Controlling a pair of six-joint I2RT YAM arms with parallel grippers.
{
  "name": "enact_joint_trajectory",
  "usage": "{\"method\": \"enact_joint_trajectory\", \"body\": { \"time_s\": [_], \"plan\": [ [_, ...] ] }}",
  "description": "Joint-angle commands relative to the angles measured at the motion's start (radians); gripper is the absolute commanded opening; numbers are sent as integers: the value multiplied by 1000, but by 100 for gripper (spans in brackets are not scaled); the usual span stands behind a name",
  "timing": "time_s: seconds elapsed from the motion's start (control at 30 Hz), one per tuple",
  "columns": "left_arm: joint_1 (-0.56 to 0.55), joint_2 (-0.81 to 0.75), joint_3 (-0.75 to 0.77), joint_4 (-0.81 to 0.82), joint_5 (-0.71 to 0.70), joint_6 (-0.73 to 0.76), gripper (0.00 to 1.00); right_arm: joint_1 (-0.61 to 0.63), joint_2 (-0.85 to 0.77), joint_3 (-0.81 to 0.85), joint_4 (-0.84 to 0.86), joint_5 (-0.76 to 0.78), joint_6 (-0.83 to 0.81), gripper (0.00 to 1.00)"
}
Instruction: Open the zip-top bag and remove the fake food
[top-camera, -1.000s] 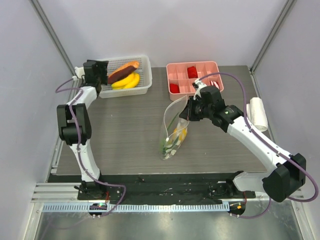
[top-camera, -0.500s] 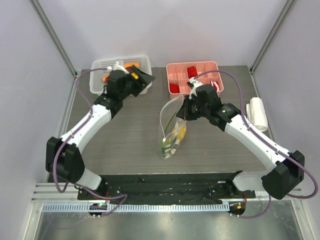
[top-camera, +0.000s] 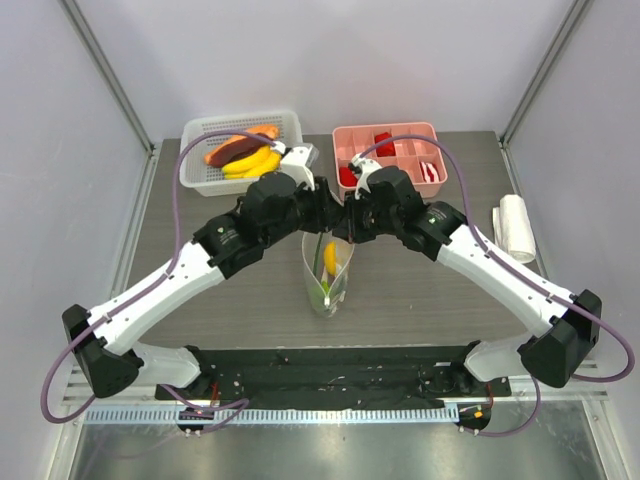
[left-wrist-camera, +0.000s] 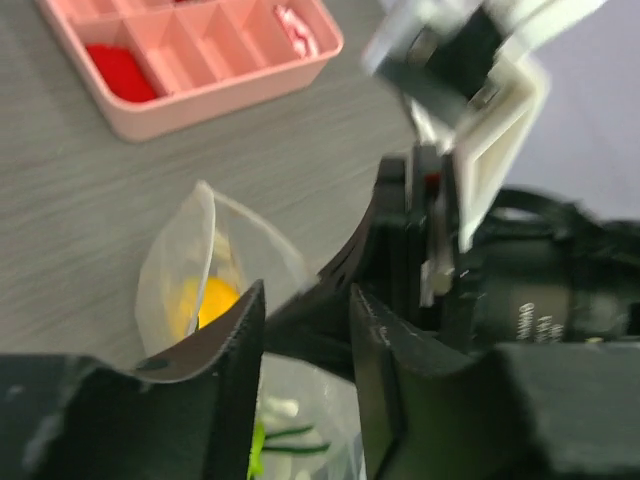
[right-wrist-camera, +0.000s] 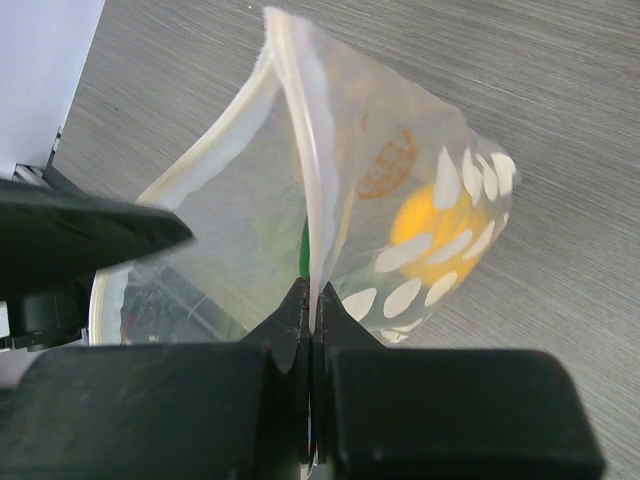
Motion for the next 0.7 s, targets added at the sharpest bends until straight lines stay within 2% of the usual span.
{"method": "enact_joint_trajectory", "body": {
  "time_s": [0.0, 0.03, 0.1, 0.13, 0.2, 0.3, 0.47, 0.67],
  "plan": [
    [-31, -21, -25, -138, -132, 33, 35, 7, -22, 57, -11, 37, -11, 1],
    [-31, -22, -29, -132, -117, 36, 29, 12, -21, 59, -13, 37, -11, 1],
    [-37, -24, -42, -111, -68, 49, 24, 15, -16, 60, -13, 39, -11, 1],
    [-37, -24, -42, -114, -68, 43, 17, 15, -10, 63, -13, 40, -8, 1],
    [-37, -18, -42, -124, -94, 34, 12, 19, -5, 66, -13, 39, -9, 1],
    [-37, 8, -42, -161, -119, 19, 10, 25, -2, 69, -10, 39, -3, 1],
    [-37, 47, -83, -131, -45, -30, 6, 35, 8, 78, -4, 39, 1, 1],
    [-37, 86, -115, -127, -33, -52, 4, 36, 22, 77, -1, 45, 0, 1]
  ]
}}
